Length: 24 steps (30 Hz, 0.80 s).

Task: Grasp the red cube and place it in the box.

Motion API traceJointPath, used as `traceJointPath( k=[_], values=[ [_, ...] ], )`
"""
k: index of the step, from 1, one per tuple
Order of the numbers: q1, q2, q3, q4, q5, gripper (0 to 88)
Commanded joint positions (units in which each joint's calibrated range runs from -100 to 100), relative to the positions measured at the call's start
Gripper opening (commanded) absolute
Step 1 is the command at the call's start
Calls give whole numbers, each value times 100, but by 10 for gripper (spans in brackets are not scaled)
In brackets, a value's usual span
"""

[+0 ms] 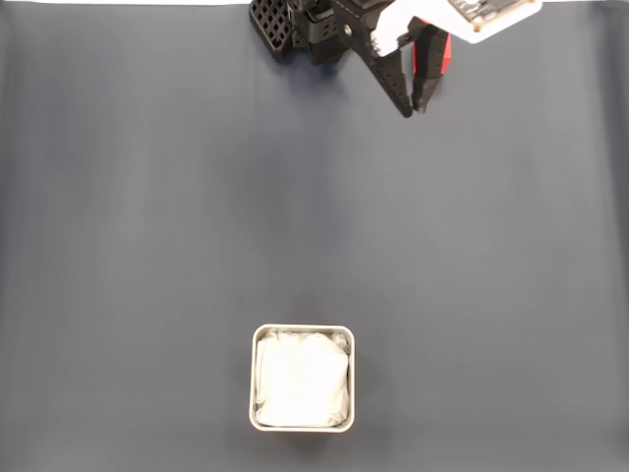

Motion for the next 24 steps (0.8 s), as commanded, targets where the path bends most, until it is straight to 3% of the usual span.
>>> traceJointPath(
  k=[1, 24],
  values=[
    [-221, -18, -37, 4, 15, 0],
    [-1670, -443, 958, 20, 54, 10]
  ],
)
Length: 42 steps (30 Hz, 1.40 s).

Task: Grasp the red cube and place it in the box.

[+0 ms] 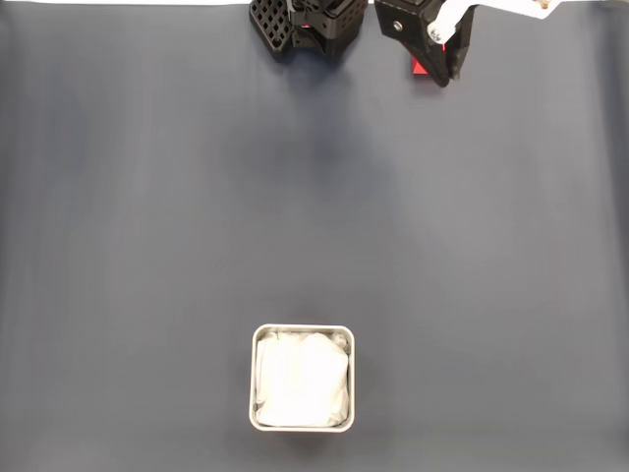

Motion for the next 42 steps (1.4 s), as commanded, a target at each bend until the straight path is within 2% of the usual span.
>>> traceJointPath(
  k=[1, 29, 42],
  values=[
    [-250, -191, 72, 20, 44, 10],
    [-1927, -468, 1030, -103, -59, 39],
    [-2381, -702, 1724, -169, -112, 96]
  ],
)
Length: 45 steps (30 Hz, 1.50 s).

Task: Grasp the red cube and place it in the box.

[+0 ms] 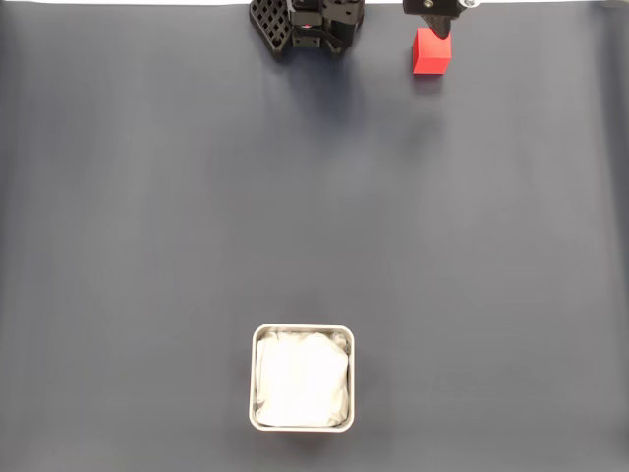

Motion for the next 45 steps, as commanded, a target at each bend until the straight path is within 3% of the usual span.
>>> traceJointPath(
  k=[1, 13, 31, 45],
  values=[
    [-147, -103, 69, -121, -73, 105],
    [-182, -34, 270, -203, -5, 219],
    [251, -155, 872, -981, 694, 269],
    [421, -94, 1538, -1727, 904, 293]
  ],
)
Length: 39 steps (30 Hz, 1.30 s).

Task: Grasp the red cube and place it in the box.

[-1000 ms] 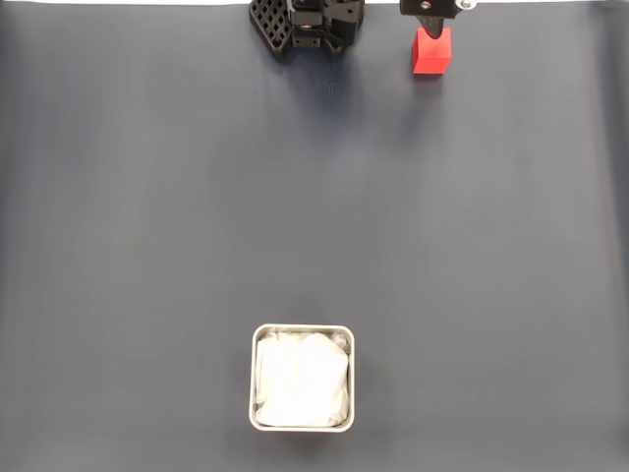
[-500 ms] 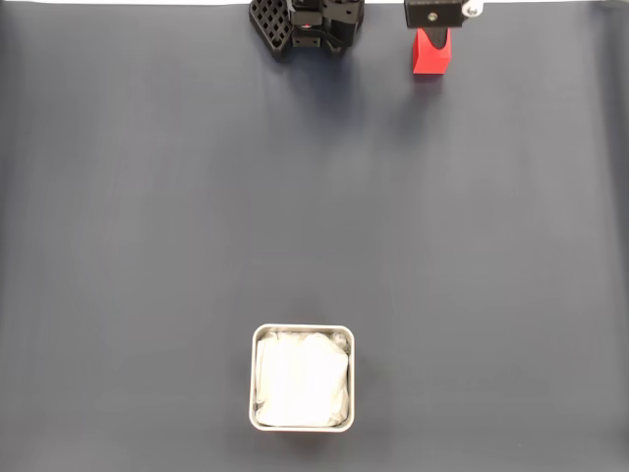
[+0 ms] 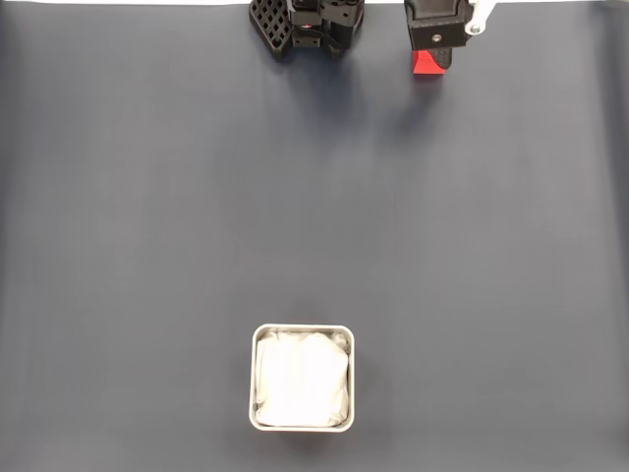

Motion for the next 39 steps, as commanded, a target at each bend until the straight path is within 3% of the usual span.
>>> traceJointPath(
  k=[1, 39],
  values=[
    [43, -42, 47, -225, 44, 295],
    [-134, -94, 1178, -889, 20, 308]
  ],
)
